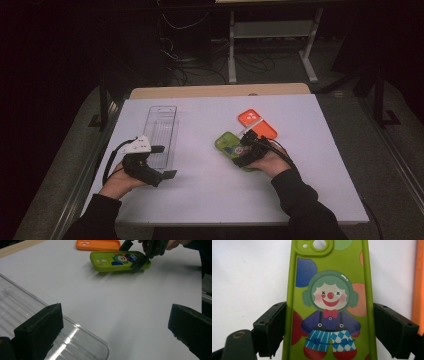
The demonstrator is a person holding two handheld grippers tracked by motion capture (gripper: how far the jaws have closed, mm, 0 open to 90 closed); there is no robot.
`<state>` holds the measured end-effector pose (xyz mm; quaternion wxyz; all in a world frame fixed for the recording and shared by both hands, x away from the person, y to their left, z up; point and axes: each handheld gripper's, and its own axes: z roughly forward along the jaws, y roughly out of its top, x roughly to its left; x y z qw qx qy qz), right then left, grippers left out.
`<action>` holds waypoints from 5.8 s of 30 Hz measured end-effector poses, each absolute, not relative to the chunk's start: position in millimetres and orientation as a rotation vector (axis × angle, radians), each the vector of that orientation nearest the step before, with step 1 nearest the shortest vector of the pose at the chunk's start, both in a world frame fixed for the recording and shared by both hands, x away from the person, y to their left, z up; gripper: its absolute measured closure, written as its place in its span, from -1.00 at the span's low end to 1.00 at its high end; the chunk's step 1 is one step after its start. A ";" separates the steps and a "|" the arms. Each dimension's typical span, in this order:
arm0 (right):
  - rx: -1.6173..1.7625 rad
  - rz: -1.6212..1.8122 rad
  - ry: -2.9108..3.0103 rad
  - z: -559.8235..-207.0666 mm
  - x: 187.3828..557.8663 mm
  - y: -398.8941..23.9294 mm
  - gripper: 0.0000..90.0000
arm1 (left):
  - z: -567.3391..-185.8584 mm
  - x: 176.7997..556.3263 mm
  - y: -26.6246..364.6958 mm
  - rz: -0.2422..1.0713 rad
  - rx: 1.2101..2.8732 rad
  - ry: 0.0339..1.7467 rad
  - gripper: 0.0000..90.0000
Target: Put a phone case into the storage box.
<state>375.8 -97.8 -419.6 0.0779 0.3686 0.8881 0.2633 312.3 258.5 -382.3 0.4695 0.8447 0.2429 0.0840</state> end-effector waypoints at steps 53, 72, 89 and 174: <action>0.455 0.799 2.945 -388.3 361.9 -120.2 -0.66 | -357.3 347.1 129.4 0.023 2.215 0.214 -1.00; 0.210 0.786 3.035 -379.5 340.9 -99.5 -0.66 | -366.4 337.3 114.8 -0.048 2.299 0.098 -1.00; 0.085 0.808 3.059 -373.8 330.1 -87.7 -0.66 | -381.0 330.8 102.6 -0.115 2.372 0.033 -1.00; 1.040 1.221 2.440 -397.2 325.5 -164.8 -0.99 | -392.5 346.9 119.3 0.130 2.393 0.610 -0.66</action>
